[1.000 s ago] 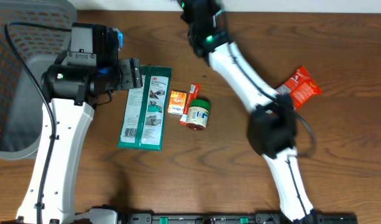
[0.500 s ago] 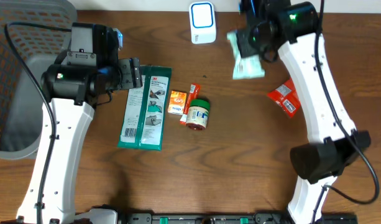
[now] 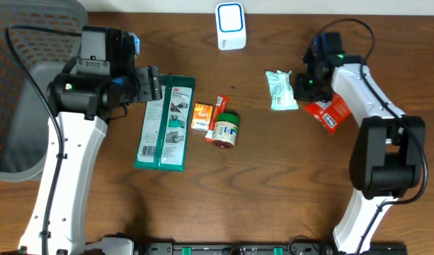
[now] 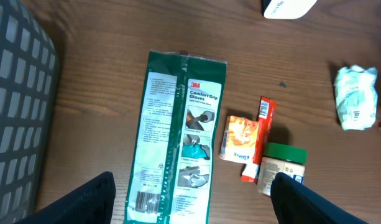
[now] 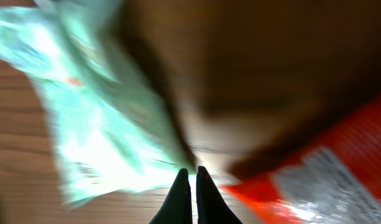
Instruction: Scan the item barcode
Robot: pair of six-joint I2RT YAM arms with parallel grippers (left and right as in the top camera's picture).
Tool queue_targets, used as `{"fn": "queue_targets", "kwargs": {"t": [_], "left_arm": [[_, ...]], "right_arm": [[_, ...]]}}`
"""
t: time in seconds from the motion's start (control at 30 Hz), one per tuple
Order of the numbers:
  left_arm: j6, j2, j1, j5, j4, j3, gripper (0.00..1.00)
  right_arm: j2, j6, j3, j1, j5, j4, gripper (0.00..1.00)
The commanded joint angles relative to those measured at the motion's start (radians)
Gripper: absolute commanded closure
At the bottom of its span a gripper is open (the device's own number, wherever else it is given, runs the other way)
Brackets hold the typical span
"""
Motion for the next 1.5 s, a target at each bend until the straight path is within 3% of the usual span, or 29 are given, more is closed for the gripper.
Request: {"fn": "queue_targets", "kwargs": {"t": [0.0,0.13,0.17,0.23,0.27,0.33,0.37,0.5,0.67,0.87,1.03,1.13,1.17,1.2,1.23,1.47], "left_arm": [[-0.005,0.000,0.004,-0.010,-0.003,0.012,0.20],[-0.005,0.000,0.004,-0.010,-0.003,0.012,0.20],[-0.005,0.000,0.004,-0.010,-0.003,0.012,0.20],[-0.005,0.000,0.004,-0.010,-0.003,0.012,0.20],[-0.005,0.000,0.004,-0.010,-0.003,0.012,0.20],[-0.005,0.000,0.004,-0.010,-0.003,0.012,0.20],[-0.005,0.000,0.004,-0.010,-0.003,0.012,0.20],[-0.005,0.000,0.004,-0.010,-0.003,0.012,0.20],[-0.005,0.000,0.004,-0.010,-0.003,0.012,0.20],[-0.005,0.000,0.004,-0.010,-0.003,0.012,0.20],[-0.005,0.000,0.004,-0.010,-0.003,0.012,0.20],[-0.005,0.000,0.004,-0.010,-0.003,0.012,0.20],[-0.005,0.000,0.004,-0.010,-0.003,0.012,0.20],[-0.005,0.000,0.004,-0.010,-0.003,0.012,0.20],[-0.005,0.000,0.004,-0.010,-0.003,0.012,0.20],[-0.005,0.000,0.004,-0.010,-0.003,0.012,0.20]], "right_arm": [[-0.008,0.024,-0.032,-0.079,-0.008,-0.006,0.99],[-0.011,0.005,-0.028,-0.150,-0.027,-0.024,0.99],[-0.011,-0.017,-0.025,-0.162,-0.070,-0.028,0.94],[-0.011,-0.077,-0.022,-0.172,-0.204,-0.031,0.74],[-0.011,-0.091,-0.022,-0.172,-0.248,-0.030,0.69],[-0.011,-0.139,-0.022,-0.153,-0.350,-0.020,0.41],[-0.011,-0.167,-0.022,-0.124,-0.346,-0.002,0.36],[-0.010,-0.204,-0.022,-0.046,-0.255,0.068,0.35],[-0.008,-0.206,-0.023,0.056,-0.084,0.203,0.21],[0.002,-0.208,-0.023,0.114,0.053,0.243,0.24],[0.080,-0.208,-0.023,0.122,0.052,0.275,0.38],[0.116,-0.208,-0.023,0.122,0.019,0.291,0.52],[0.118,-0.208,-0.023,0.122,0.018,0.290,0.62],[0.115,-0.209,-0.023,0.121,0.027,0.284,0.82],[0.095,-0.208,-0.023,0.114,0.038,0.264,0.92],[0.012,-0.192,-0.023,0.026,0.140,0.051,0.98]]}}
